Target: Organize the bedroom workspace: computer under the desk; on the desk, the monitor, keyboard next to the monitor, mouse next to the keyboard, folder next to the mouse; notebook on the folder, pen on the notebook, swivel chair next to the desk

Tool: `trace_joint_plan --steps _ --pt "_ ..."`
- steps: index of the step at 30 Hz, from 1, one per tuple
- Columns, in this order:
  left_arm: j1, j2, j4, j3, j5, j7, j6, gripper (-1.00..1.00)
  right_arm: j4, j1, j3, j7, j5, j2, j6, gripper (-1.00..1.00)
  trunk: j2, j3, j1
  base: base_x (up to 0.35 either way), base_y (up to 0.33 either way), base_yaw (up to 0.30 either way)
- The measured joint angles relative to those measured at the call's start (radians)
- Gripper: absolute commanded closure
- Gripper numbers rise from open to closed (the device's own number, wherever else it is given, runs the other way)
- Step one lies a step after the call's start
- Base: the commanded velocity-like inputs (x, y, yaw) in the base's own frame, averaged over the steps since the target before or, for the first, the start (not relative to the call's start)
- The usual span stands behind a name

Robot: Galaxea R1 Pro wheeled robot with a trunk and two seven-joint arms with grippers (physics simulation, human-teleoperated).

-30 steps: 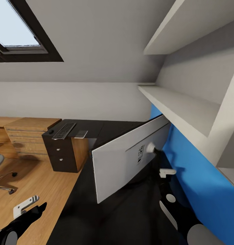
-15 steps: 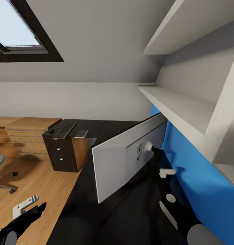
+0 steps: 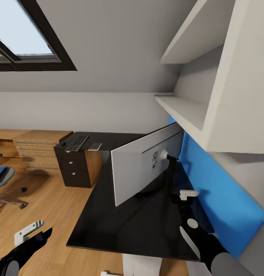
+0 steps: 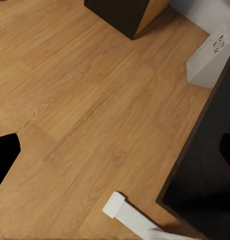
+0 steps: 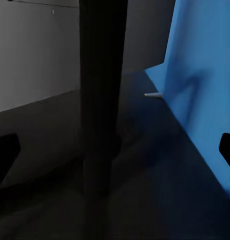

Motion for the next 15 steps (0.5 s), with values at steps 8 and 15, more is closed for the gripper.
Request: trace_joint_plan --steps 8,15 --pt "0.000 0.000 0.000 0.001 0.000 0.000 0.000 -1.00 -0.006 0.000 0.002 -0.001 0.000 0.002 -0.001 -1.00 0.000 0.000 0.000 -0.297 0.178 0.000" --pt "0.000 0.000 0.000 0.000 -0.001 0.002 0.000 -1.00 -0.076 0.012 0.002 -0.006 -0.001 0.001 0.011 -1.00 0.000 0.000 0.000 -0.268 0.226 0.000"
